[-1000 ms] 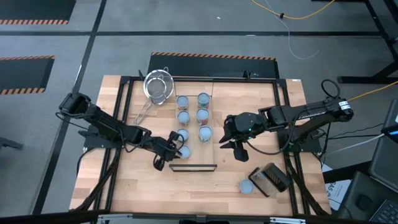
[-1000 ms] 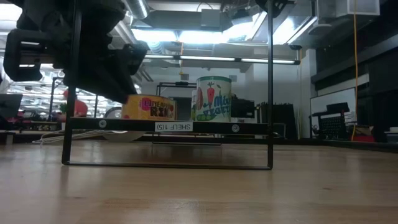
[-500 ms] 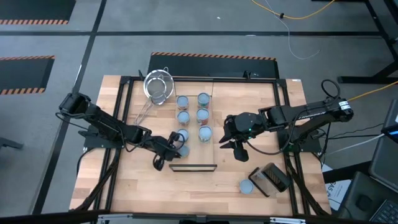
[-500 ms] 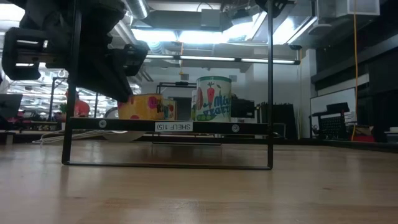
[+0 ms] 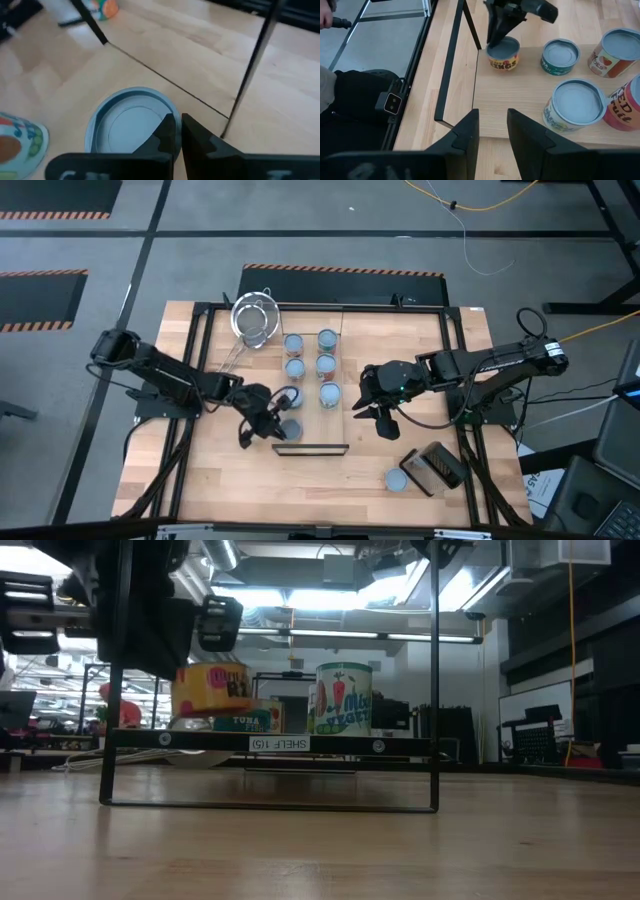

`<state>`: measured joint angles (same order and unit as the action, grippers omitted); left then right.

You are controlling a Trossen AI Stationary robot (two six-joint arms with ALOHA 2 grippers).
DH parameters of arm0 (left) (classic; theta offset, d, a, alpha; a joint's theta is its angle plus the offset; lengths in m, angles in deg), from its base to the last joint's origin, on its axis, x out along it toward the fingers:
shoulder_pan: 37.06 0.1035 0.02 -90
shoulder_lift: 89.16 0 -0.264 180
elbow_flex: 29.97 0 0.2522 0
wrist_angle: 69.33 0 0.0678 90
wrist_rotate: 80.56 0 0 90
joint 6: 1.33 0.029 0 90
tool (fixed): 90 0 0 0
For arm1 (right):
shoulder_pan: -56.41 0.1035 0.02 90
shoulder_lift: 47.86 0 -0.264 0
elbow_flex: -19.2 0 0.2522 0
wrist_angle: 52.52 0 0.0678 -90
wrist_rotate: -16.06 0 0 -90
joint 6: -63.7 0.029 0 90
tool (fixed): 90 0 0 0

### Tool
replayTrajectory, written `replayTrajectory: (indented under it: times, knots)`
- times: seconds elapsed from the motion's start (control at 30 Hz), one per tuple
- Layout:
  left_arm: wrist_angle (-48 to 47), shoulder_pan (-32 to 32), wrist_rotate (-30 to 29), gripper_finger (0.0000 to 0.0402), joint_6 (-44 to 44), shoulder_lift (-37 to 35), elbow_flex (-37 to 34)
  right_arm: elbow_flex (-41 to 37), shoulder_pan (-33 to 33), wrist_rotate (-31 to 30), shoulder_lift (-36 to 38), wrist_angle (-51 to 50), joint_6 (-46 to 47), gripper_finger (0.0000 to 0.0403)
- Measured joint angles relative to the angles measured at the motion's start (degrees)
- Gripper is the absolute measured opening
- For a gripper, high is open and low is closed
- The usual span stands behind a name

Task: Pick and place cans onto a shelf
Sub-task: Put the canned pineapple rings on the shelf

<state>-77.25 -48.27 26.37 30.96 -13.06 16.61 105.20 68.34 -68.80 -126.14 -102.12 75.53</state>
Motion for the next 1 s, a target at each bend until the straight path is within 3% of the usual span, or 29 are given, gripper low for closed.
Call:
replayTrajectory:
  times: [0.47, 0.67, 1.0]
  knots:
    - [-1.0, 15.7, 28.3, 0.0005, 21.4, -0.1, 0.0, 0.0, 0.0, 0.0, 0.0, 0.0, -0.1, 0.0106]
    - [-2.5, 18.6, 31.2, 0.0005, 23.8, -0.1, 0.0, 0.0, 0.0, 0.0, 0.0, 0.0, -0.1, 0.0106]
    - [-5.4, 17.5, 31.9, 0.0005, 23.9, 0.0, 0.0, 0.0, 0.0, 0.0, 0.0, 0.0, -0.3, 0.0106]
